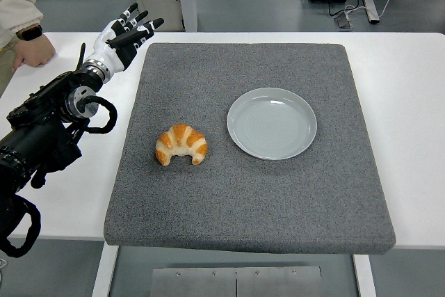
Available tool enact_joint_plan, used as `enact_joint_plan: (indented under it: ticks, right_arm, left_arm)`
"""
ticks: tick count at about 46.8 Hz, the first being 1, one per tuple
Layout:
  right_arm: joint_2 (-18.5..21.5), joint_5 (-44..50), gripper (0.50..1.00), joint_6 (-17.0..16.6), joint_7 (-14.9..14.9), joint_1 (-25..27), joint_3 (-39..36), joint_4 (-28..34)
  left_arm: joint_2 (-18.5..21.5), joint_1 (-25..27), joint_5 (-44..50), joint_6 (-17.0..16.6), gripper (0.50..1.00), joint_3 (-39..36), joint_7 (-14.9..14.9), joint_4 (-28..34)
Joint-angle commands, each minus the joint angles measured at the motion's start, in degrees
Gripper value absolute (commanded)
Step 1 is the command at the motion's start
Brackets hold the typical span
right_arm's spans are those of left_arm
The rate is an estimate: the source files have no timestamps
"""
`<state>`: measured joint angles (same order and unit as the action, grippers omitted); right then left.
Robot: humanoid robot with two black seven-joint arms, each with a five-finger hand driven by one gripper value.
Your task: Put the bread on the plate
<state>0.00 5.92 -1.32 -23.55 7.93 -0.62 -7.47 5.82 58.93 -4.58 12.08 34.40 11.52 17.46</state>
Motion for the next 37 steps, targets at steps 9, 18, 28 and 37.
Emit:
enact_joint_plan:
  ticks: [9, 18, 28, 37]
  right_arm:
    - [0.0, 0.0, 1.0, -0.1, 0.0, 0.0, 0.0, 0.0]
    - [0.0, 0.1, 1.0, 0.0, 0.0, 0.0, 0.0, 0.0]
    - [0.0, 0.0, 1.0, 0.0, 0.0, 0.0, 0.0, 0.0]
    - [0.0, 0.1, 1.0, -0.1, 0.0, 0.0, 0.0, 0.0]
  left_arm:
    - [2.6, -0.6, -0.2, 0.3, 0.972, -0.6, -0.5, 6.6]
    - [9.0, -3.3, -0.9, -0.3, 0.971, -0.8, -0.4, 18.4]
    - [13.8, -4.8, -1.7, -3.4, 0.972, -2.6, -0.3, 27.6]
    - [17.1, -5.9, -4.3, -6.8, 0.972, -3.3, -0.3, 35.7]
